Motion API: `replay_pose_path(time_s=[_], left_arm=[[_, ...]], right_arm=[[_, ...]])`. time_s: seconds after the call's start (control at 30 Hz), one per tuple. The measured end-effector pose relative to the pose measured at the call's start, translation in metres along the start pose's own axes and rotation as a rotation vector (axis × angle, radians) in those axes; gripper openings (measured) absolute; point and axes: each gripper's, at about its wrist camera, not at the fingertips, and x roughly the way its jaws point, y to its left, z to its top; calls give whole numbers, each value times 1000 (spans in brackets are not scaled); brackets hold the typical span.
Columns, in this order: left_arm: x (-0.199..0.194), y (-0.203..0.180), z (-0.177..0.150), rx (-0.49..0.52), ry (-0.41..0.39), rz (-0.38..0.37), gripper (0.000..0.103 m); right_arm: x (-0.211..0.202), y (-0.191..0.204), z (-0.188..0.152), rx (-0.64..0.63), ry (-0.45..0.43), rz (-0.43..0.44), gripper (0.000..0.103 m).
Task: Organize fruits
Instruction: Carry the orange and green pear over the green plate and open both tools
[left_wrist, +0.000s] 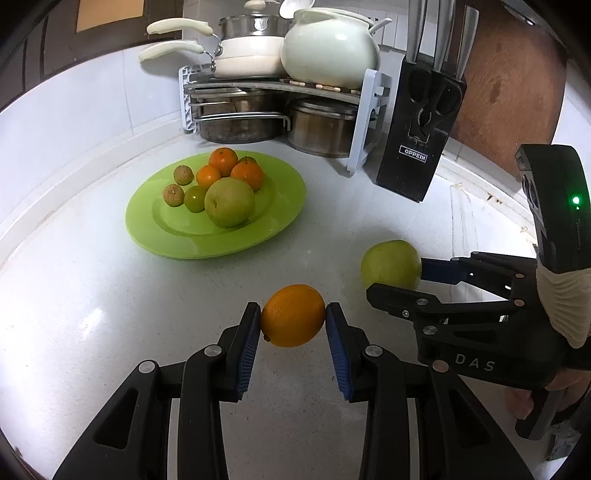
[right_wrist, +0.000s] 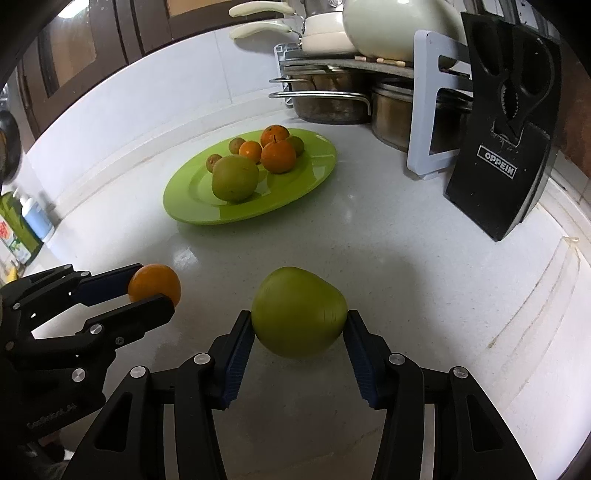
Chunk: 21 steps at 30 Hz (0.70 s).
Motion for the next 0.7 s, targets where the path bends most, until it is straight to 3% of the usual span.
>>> replay_pose_path(time_s=[0.7], left_arm=[[-59, 17, 6, 6, -108, -1, 36]], right_arm=[[-59, 35, 14, 8, -122, -30, 51]])
